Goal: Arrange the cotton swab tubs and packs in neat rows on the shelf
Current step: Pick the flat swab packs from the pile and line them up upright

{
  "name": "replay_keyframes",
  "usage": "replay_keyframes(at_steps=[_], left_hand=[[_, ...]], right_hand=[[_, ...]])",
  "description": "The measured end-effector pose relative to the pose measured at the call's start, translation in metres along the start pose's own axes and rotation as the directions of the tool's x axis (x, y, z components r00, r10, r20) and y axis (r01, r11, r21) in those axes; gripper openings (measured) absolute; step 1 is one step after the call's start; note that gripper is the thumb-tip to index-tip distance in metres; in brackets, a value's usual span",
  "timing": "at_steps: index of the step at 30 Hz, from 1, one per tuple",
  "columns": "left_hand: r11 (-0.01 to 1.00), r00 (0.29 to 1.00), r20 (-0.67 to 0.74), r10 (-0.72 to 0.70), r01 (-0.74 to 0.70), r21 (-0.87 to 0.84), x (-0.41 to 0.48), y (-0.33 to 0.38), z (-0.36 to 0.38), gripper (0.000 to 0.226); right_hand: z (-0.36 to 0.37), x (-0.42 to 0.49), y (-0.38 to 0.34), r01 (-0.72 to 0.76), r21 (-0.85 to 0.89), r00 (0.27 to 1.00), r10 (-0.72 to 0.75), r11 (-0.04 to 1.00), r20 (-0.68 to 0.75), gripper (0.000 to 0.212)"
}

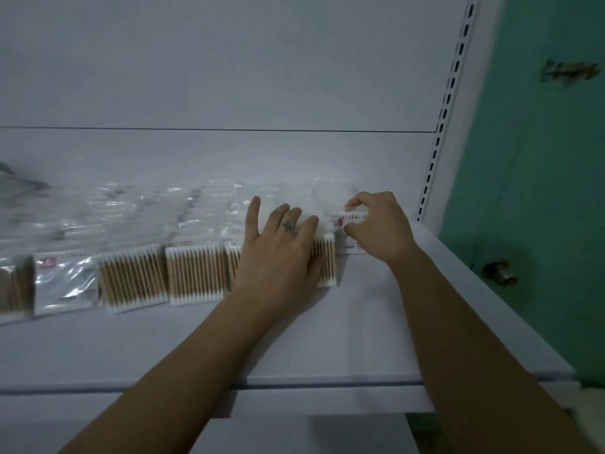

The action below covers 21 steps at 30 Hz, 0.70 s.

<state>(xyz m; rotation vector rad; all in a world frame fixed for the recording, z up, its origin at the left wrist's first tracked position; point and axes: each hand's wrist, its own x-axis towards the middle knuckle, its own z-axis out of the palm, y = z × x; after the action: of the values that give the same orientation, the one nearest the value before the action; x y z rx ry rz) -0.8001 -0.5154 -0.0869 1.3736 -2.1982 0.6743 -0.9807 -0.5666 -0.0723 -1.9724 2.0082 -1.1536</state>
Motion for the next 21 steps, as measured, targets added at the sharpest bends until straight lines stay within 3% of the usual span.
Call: replay_keyframes(at_steps=[4, 8, 13, 21], left_hand=[[1.000, 0.999, 0.032, -0.019, 0.019, 0.015, 0.001, 0.003, 0.000, 0.048], [1.000, 0.999, 0.029, -0.023, 0.022, 0.017, 0.002, 0.005, -0.001, 0.050], [0.998, 0.998, 0.030, -0.054, 0.054, -0.029, 0.002, -0.003, -0.013, 0.060], [0.967, 0.969, 0.116, -0.219, 0.231, -0.105, 0.000, -0.095, -0.045, 0.051]], right_hand=[[-0.001, 0.002, 0.000, 0.014, 0.015, 1.000, -0.014, 1.000, 0.013, 0.031], [-0.008, -0.004, -0.004, 0.027, -0.010, 0.997, -0.026, 1.000, 0.079, 0.057], [-0.030, -0.011, -0.027, 0.160, 0.007, 0.966, -0.155, 0.987, -0.208, 0.045], [-0.018, -0.004, -0.119, 0.416, -0.059, 0.905, -0.406, 0.908, 0.123, 0.059]])
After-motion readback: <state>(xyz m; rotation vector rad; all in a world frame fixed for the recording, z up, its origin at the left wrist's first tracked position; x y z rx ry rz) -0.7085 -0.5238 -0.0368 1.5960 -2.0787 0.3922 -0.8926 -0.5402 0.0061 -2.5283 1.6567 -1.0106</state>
